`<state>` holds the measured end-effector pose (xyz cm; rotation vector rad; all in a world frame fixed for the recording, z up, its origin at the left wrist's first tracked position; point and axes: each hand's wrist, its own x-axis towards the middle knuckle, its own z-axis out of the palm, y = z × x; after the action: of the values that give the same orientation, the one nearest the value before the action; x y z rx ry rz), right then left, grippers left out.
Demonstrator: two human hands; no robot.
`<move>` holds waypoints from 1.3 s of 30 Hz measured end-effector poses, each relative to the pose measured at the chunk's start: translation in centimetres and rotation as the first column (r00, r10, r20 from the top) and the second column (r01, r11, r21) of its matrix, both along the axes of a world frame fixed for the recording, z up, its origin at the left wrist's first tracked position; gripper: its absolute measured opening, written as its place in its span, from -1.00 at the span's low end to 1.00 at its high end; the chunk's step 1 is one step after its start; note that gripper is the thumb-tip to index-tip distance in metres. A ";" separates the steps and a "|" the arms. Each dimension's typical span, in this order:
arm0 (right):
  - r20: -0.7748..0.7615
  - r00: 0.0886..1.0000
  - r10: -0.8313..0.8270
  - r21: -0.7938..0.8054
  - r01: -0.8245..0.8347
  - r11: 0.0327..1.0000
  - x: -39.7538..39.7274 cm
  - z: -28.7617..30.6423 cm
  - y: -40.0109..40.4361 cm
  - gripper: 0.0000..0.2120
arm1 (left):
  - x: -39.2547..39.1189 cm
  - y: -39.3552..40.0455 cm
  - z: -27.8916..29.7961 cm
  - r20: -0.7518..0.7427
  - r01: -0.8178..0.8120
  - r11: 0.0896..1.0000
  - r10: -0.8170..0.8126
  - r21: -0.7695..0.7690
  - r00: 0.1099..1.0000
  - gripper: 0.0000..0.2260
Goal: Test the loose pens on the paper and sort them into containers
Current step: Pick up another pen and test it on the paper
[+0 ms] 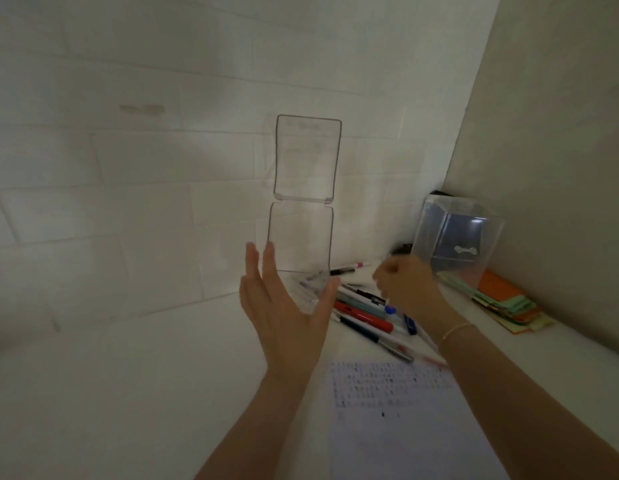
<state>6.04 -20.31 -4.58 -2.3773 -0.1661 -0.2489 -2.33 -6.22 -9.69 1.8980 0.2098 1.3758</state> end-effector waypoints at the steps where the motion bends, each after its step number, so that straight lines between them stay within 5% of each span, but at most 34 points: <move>1: -0.100 0.994 0.035 -0.192 -0.054 0.980 -0.1 -1.4 -0.3 -0.81 | -0.2 -0.4 0.2 0.107 -0.005 0.994 -0.007 0.113 0.994 -0.36; 3: -0.219 0.975 0.044 -0.428 -0.137 0.893 -0.8 -3.6 -0.5 -0.87 | -0.5 -1.5 0.4 0.191 0.086 0.941 -0.155 0.328 0.969 -0.63; 6: -0.179 0.979 0.095 -0.570 -0.183 0.801 -2.4 -4.9 -0.7 -0.80 | -0.8 -3.5 -0.6 -0.055 0.315 0.804 -0.334 0.505 0.941 -0.81; 10: -0.083 0.989 0.125 -0.591 -0.150 0.793 -2.9 -5.7 -1.3 -0.78 | -0.5 -5.2 -2.3 -0.506 0.473 0.789 -0.245 0.392 0.827 -0.78; 13: -0.100 0.991 0.089 -0.599 -0.132 0.790 -2.9 -5.8 -1.3 -0.79 | 0.0 -5.3 -3.0 -0.606 0.477 0.824 -0.217 0.307 0.765 -0.78; 16: -0.092 0.993 0.074 -0.425 -0.107 0.899 -2.9 -5.2 -1.9 -0.86 | 0.1 -5.4 -3.6 -0.571 0.450 0.857 -0.244 0.251 0.784 -0.79; 19: -0.146 0.988 0.054 0.046 -0.048 0.998 -2.2 -4.1 -3.2 -0.89 | 0.4 -5.3 -4.0 -0.549 0.447 0.870 -0.274 0.209 0.790 -0.86; 21: -0.219 0.969 0.114 0.310 -0.042 0.950 -2.3 -3.1 -3.9 -0.90 | 0.5 -5.5 -3.8 -0.548 0.483 0.870 -0.360 0.095 0.755 -0.84; 24: -0.274 0.914 0.298 0.656 -0.049 0.753 -3.0 -2.1 -4.3 -0.90 | 0.2 -6.1 -2.7 -0.514 0.607 0.767 -0.613 -0.206 0.600 -0.75; 28: -0.229 0.905 0.358 0.698 -0.103 0.709 -4.2 -1.7 -4.3 -0.94 | -0.2 -6.1 -1.5 -0.430 0.686 0.634 -0.763 -0.357 0.482 -0.80; 34: -0.277 0.837 0.472 0.656 -0.194 0.729 -5.4 -0.8 -4.8 -0.89 | -0.8 -5.3 -0.1 -0.447 0.780 0.552 -0.801 -0.296 0.398 -0.79; 36: -0.300 0.815 0.496 0.618 -0.230 0.751 -5.9 -0.3 -4.8 -0.79 | -0.9 -4.7 0.3 -0.401 0.778 0.449 -0.873 -0.440 0.277 -0.73; 39: -0.211 0.913 0.348 0.668 -0.125 0.734 -5.7 1.1 -5.5 -0.74 | -0.8 -2.9 0.8 -0.137 0.632 0.129 -0.990 -0.764 0.037 -0.68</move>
<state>0.31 -25.82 -3.46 -1.6442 -0.1935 0.1966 -3.16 -9.10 -8.85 1.3787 -0.2679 -0.3177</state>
